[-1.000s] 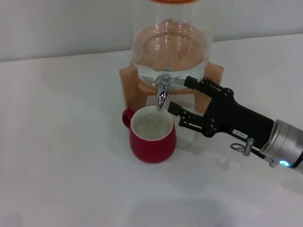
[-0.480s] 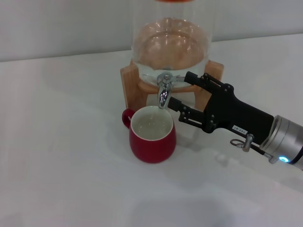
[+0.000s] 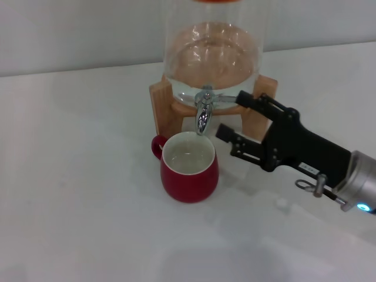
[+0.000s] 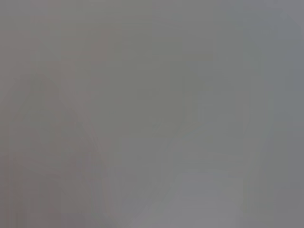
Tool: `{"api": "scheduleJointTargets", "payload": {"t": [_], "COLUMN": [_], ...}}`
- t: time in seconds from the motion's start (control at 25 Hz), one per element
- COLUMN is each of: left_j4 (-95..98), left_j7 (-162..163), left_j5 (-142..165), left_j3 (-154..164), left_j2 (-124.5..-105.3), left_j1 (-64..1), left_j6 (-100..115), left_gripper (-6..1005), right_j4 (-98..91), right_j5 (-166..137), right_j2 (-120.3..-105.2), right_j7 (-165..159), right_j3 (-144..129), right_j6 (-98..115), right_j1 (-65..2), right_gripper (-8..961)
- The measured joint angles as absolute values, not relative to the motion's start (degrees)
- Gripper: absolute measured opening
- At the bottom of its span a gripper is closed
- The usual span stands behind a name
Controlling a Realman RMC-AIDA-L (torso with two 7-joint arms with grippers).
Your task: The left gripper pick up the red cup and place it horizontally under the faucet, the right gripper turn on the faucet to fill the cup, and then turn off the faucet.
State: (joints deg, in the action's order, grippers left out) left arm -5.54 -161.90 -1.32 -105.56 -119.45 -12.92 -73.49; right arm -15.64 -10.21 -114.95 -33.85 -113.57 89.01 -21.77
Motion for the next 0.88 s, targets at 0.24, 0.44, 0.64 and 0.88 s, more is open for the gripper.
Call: {"api": "scheduleJointTargets", "payload": {"t": [0.24,0.44,0.64,0.88], "left_j4": [-5.6,-5.6,-5.6,-5.5], "left_j7": [-161.9,-161.9,-161.9,-161.9], "left_j5": [-1.3,-1.6,-1.8,-2.2], "left_j3": [-105.6,-105.6,-105.9,-106.2], "left_j2": [-119.41,-119.38,-119.36,-119.34], "left_j1": [-12.9,-13.0,-13.0,-13.0], "left_j6": [-73.1,-73.0,-73.0,-72.9], "left_gripper": [833,833,833,832], "right_j4": [-15.6,-15.6,-15.6,-15.6], "right_j5": [-10.1,-10.3,-10.3,-10.0], "right_j2": [-114.74,-114.72,-114.65,-115.06], "right_j7": [-33.9,-33.7,-33.6,-33.3], "right_j3": [-109.0,-102.4,-97.8,-90.3], "right_j6": [90.0,89.7,88.8,84.5], "right_j1": [-20.7,-20.6,-20.6,-20.7], "right_gripper": [828,827,826,824]}}
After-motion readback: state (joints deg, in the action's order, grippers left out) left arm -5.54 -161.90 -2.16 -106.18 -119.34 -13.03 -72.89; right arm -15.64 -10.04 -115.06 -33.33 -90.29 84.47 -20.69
